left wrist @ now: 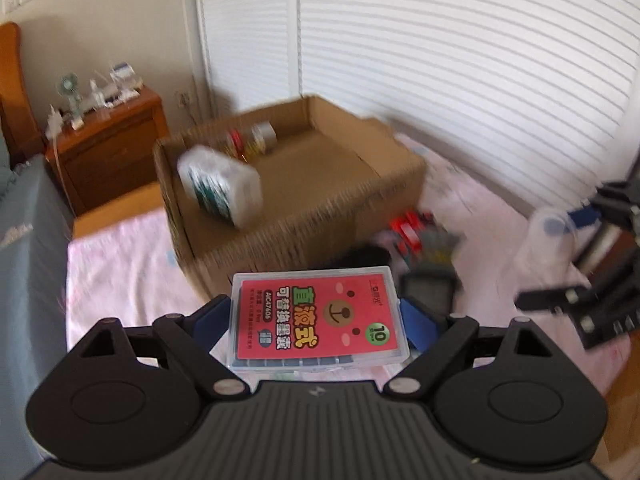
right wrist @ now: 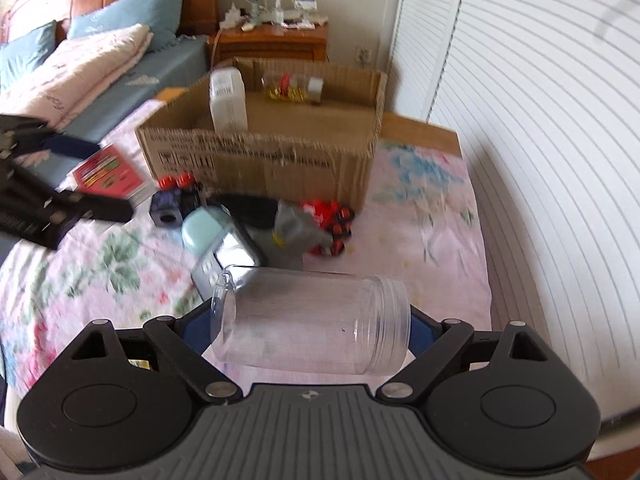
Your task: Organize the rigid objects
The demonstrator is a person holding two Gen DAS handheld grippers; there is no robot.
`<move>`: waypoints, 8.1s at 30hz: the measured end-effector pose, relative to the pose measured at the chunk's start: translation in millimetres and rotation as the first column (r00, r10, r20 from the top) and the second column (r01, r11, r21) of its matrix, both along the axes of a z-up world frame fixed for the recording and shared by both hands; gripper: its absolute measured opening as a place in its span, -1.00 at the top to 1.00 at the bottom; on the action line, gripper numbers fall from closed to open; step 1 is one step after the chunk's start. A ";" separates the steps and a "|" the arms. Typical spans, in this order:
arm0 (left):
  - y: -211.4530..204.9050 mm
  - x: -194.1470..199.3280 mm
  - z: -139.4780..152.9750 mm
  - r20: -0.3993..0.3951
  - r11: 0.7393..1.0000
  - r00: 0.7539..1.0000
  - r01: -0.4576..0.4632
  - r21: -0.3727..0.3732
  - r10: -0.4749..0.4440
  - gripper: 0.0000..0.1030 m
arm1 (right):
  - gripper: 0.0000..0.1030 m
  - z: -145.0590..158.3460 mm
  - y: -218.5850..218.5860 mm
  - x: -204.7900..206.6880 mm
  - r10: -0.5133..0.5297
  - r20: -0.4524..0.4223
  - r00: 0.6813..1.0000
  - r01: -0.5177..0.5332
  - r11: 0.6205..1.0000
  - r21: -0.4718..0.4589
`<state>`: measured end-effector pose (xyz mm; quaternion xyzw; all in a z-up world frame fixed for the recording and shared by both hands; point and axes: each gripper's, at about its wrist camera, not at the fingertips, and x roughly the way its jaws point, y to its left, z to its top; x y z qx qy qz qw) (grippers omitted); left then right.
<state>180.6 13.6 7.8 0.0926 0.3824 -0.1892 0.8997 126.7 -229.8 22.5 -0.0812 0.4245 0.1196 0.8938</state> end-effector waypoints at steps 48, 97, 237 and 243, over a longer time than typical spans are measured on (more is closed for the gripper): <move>62.7 -27.3 -25.5 0.126 0.939 0.931 -0.342 -0.023 0.342 -0.98 | -0.83 26.6 65.5 245.3 -0.072 0.020 0.997 0.071 0.996 0.051; 36.4 -78.4 -19.7 0.086 0.953 0.949 -0.302 -0.017 0.302 -0.98 | -1.00 -49.1 -21.7 59.6 -0.334 -0.070 0.940 0.339 0.939 0.060; 16.7 -12.3 1.1 0.029 1.000 1.000 0.000 0.028 -0.001 0.01 | -0.12 31.2 2.1 38.4 0.207 0.172 0.963 -0.213 0.977 0.013; 15.4 -3.1 11.7 0.070 0.999 0.998 -0.001 0.032 -0.001 0.01 | -0.12 52.2 14.2 92.4 0.192 0.203 0.960 -0.197 0.980 0.004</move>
